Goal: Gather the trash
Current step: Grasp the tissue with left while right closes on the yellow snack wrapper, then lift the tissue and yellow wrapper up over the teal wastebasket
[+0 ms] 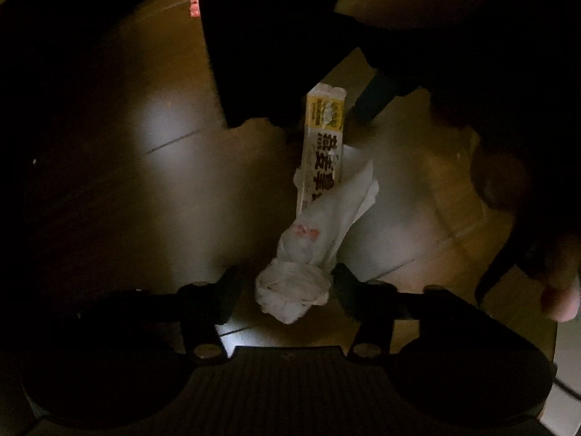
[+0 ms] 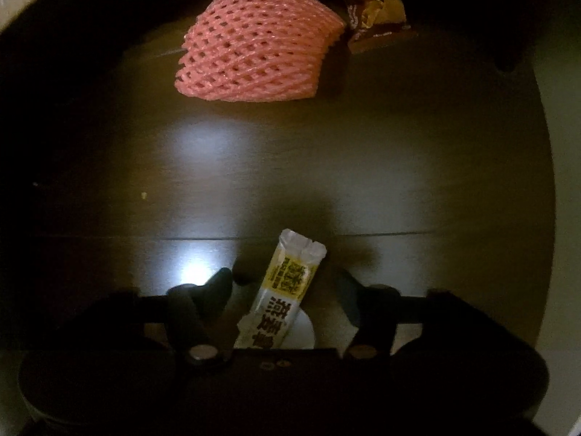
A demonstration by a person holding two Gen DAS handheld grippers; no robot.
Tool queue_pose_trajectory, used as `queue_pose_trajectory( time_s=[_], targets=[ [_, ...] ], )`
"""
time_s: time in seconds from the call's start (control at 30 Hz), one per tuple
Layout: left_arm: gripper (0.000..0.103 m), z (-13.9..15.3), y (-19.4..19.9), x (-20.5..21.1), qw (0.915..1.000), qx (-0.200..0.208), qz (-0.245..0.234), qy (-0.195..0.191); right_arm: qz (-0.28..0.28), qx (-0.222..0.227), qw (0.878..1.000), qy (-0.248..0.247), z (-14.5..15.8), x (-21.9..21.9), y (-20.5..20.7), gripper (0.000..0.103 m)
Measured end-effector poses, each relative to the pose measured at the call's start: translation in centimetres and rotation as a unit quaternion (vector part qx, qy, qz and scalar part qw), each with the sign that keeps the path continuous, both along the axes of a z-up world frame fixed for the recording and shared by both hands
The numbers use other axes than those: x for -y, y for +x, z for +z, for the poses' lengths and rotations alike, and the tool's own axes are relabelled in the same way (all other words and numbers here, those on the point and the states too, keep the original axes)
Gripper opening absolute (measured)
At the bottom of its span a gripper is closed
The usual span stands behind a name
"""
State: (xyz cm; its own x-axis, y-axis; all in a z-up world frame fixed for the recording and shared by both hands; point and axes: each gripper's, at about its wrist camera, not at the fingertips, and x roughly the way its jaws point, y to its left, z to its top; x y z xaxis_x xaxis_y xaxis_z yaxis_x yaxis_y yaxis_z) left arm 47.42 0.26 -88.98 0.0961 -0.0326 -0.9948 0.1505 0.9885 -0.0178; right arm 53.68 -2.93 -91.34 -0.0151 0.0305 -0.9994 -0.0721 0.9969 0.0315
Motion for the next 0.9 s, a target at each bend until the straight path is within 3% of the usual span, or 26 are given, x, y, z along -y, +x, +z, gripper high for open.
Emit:
queue_pose_trajectory(
  time_s=[0.1,0.23,0.33,0.5,0.67,0.9],
  targets=[
    [0.043,-0.2,-0.2,0.1,1.0000,-0.004,-0.006,0.003,0.009,0.007,0.999,-0.032,0.0,-0.7,-0.2,0.036],
    [0.034,0.0,-0.5,0.3,0.9996,-0.001,-0.018,0.023,0.013,0.013,0.999,-0.031,0.0,-0.7,-0.5,0.030],
    [0.032,0.6,-0.8,0.6,0.9992,0.000,-0.017,0.035,-0.016,0.014,1.000,-0.005,0.4,0.9,-0.7,0.028],
    [0.032,3.3,-1.5,0.7,0.9995,0.012,-0.010,0.027,-0.030,0.061,0.997,0.030,3.0,3.8,-1.9,0.026],
    [0.032,7.8,-3.1,0.6,0.9997,0.015,-0.002,0.020,-0.030,0.083,0.996,0.034,6.6,6.2,-3.9,0.022],
    [0.031,16.8,-5.6,0.2,0.9995,0.010,0.028,0.009,-0.048,0.111,0.992,0.037,15.2,8.6,-5.8,0.016]
  ],
)
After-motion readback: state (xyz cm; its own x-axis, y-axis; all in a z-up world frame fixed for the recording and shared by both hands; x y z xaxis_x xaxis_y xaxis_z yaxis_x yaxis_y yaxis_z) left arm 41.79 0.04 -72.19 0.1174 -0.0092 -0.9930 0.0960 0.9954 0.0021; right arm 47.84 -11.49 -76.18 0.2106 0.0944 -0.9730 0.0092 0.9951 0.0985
